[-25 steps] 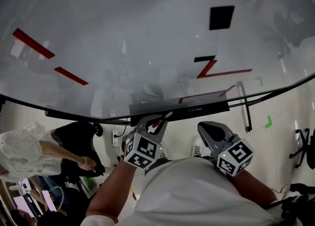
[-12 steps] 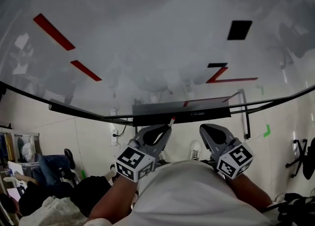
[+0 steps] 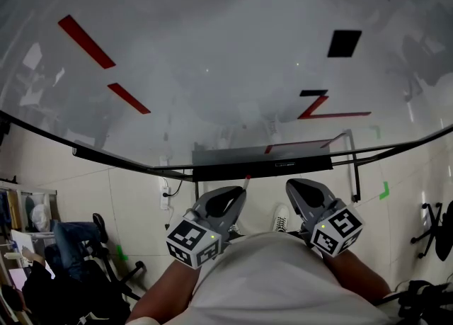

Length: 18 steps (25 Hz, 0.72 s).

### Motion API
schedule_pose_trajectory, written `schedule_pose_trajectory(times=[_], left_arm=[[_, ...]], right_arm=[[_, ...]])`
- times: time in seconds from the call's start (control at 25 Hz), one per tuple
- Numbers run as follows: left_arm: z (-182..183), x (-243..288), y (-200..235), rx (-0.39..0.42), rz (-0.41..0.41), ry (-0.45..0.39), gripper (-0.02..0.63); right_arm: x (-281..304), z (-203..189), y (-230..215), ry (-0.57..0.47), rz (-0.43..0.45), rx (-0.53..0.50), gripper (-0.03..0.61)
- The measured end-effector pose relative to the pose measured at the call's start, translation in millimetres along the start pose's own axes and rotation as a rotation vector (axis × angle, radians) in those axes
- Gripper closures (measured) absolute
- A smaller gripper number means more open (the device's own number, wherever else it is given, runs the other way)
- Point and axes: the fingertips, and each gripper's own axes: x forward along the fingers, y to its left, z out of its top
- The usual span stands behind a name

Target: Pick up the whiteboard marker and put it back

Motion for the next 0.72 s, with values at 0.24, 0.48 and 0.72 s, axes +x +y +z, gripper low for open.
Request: schedule_pose_trajectory(times=[0.24, 0.48, 0.72], left_arm=[[2.3, -6.1, 3.3, 0.003, 0.001, -0.006, 0.563], [4.3, -2.3, 0.9, 0.025, 0.016, -0.018, 0.565], [5.1, 0.4, -3.4, 0.043, 0.015, -0.022, 0.563]], right_arm=[[-2.1, -1.8, 1.3, -0.003, 0.003, -0.003, 0.577], [-5.2, -1.4, 2.8, -0.010, -0.003, -0.004, 0.577], [-7.3, -0.6, 4.9, -0.018, -0.005, -0.008, 0.577]])
